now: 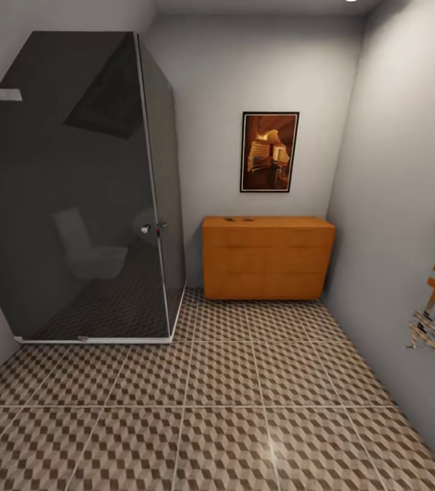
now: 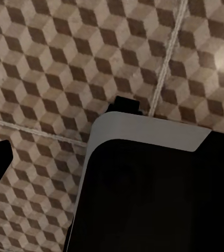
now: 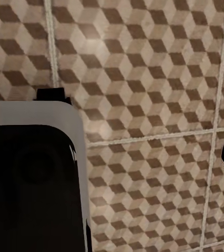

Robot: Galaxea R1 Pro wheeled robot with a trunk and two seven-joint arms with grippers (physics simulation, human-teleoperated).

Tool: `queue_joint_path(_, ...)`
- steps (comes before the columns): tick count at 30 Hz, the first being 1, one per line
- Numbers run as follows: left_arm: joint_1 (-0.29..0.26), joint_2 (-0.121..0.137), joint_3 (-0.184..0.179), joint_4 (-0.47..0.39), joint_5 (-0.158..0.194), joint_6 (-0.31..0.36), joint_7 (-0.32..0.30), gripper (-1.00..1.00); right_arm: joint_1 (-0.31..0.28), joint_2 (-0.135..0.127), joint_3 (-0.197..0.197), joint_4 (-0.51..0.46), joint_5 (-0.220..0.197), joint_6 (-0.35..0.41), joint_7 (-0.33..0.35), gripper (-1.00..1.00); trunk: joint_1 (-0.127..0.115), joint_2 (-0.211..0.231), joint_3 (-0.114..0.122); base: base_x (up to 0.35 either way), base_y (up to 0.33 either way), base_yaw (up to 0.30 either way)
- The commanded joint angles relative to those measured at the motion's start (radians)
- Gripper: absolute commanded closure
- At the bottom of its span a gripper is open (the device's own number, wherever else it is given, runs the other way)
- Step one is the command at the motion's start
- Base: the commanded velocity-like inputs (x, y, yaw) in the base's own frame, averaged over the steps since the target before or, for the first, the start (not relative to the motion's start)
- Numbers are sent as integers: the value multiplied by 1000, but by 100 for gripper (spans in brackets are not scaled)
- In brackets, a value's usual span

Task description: Take the four mousetraps from the cabinet in the bathroom and place them on the bathroom floor. Make sure all four end up on the same floor surface, and ensure that at least two of them are either under or directly next to the same bathroom sink.

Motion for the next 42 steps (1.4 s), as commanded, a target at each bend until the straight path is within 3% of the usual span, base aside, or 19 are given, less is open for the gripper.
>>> queue_joint_path(1, 0, -1, -6, 0, 8, -1, 3, -100, -1, 0, 8, 3, -10, -6, 0, -100, 1, -1, -1, 324, 0, 0)
queue_joint_path(42, 0, -1, -5, 0, 5, -1, 3, -100, -1, 0, 6, 3, -16, -6, 0, -100, 1, -1, -1, 324, 0, 0)
